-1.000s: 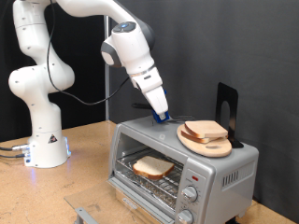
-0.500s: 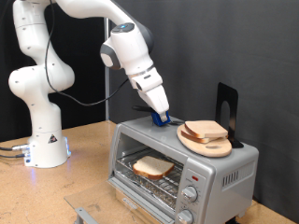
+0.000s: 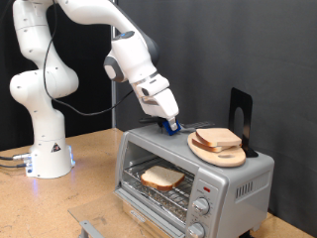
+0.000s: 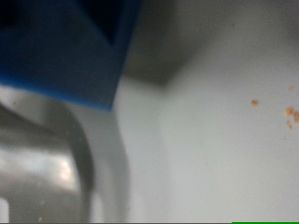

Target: Make a piece of toast with the oven

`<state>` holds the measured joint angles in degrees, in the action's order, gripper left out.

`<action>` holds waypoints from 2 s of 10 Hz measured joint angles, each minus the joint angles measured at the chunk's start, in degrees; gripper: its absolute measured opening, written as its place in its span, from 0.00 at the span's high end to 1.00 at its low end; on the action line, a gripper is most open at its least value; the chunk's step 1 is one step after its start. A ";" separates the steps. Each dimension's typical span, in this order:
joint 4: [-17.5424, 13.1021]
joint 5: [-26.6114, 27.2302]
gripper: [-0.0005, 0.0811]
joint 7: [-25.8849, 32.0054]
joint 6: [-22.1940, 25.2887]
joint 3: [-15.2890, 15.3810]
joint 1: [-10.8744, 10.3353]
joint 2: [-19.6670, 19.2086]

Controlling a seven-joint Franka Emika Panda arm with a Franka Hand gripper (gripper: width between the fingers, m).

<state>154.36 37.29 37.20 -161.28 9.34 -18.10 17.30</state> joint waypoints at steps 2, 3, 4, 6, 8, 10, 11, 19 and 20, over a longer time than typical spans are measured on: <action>1.01 2.94 0.01 2.27 -2.80 -0.05 -1.35 0.60; 1.14 4.47 0.01 2.94 -3.41 -0.15 -1.94 1.08; 1.16 5.94 0.01 3.41 -3.49 -0.34 -2.31 1.87; 1.23 7.74 0.01 4.09 -3.28 -0.76 -2.47 3.99; 1.32 7.78 0.01 4.00 -2.20 -1.58 -2.28 6.07; 1.28 7.78 0.01 3.77 0.81 -2.86 -1.74 8.21; 1.05 7.58 0.01 3.41 4.34 -4.00 -1.15 9.55; 3.05 14.09 0.01 11.89 16.64 -13.45 0.27 18.05; 3.91 13.56 0.01 12.66 19.54 -15.60 1.15 20.18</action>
<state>158.27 50.86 49.86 -141.75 -6.27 -16.94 37.48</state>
